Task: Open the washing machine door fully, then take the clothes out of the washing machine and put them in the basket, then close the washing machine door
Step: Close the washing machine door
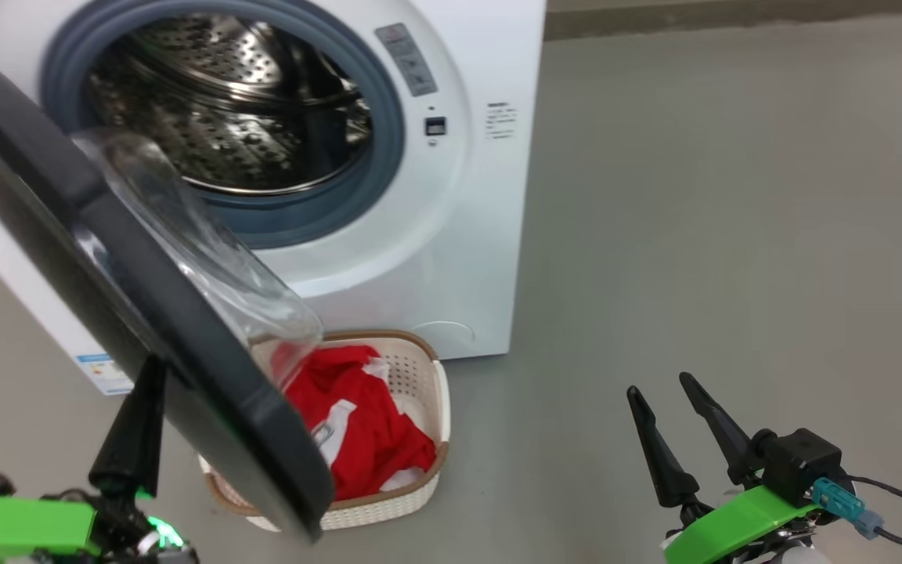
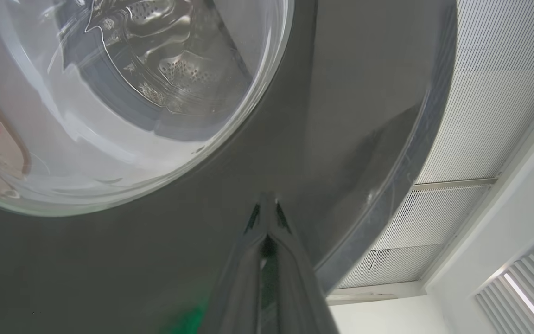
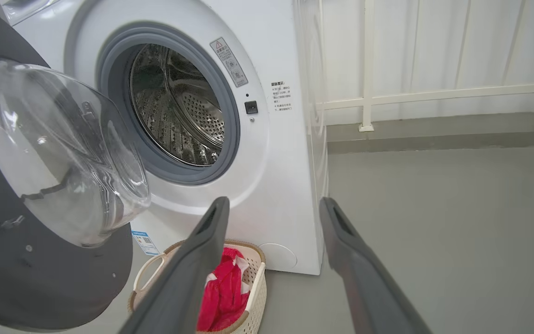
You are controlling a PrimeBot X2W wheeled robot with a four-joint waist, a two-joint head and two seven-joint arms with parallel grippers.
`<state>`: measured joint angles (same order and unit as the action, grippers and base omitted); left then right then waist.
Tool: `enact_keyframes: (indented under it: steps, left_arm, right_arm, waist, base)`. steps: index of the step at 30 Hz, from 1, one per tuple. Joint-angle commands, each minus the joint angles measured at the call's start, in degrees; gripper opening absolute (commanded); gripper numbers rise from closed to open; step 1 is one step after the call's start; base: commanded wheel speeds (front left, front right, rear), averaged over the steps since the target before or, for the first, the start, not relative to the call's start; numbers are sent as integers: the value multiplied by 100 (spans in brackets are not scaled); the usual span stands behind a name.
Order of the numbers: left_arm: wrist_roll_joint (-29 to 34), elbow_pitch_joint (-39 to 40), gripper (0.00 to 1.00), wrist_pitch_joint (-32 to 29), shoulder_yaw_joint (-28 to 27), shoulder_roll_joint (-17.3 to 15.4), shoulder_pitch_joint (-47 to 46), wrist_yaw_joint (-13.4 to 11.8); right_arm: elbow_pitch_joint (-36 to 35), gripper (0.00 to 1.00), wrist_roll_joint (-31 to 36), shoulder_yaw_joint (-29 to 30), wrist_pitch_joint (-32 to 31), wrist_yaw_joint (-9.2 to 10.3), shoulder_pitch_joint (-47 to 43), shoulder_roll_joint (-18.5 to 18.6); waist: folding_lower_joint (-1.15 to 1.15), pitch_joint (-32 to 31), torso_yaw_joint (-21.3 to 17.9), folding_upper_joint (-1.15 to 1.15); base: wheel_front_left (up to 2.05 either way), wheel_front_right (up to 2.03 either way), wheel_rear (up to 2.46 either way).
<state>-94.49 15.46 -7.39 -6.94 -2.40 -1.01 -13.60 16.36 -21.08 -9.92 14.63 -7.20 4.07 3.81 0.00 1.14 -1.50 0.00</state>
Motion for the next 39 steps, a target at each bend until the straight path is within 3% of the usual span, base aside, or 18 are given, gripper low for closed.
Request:
enact_keyframes:
  steps: [1,17,39]
  left_arm:
    - [-42,114,0,-5,-52,-48,-348,81]
    - [4,-652,0,426,289,-48,-1494,399]
    - [126,-1787,0,700,399,-53,-3278,701]
  right_arm:
    - [-166,100,-12,-107,37,-29,275,57]
    - [-268,100,-40,-122,37,-29,528,97]
    - [-401,100,-41,-39,37,-29,894,45]
  waist:
    - [0,148,-220,0]
    - [0,709,-883,0]
    - [0,1428,-1185,0]
  base:
    - [0,0,0]
    - [0,0,0]
    - [0,0,0]
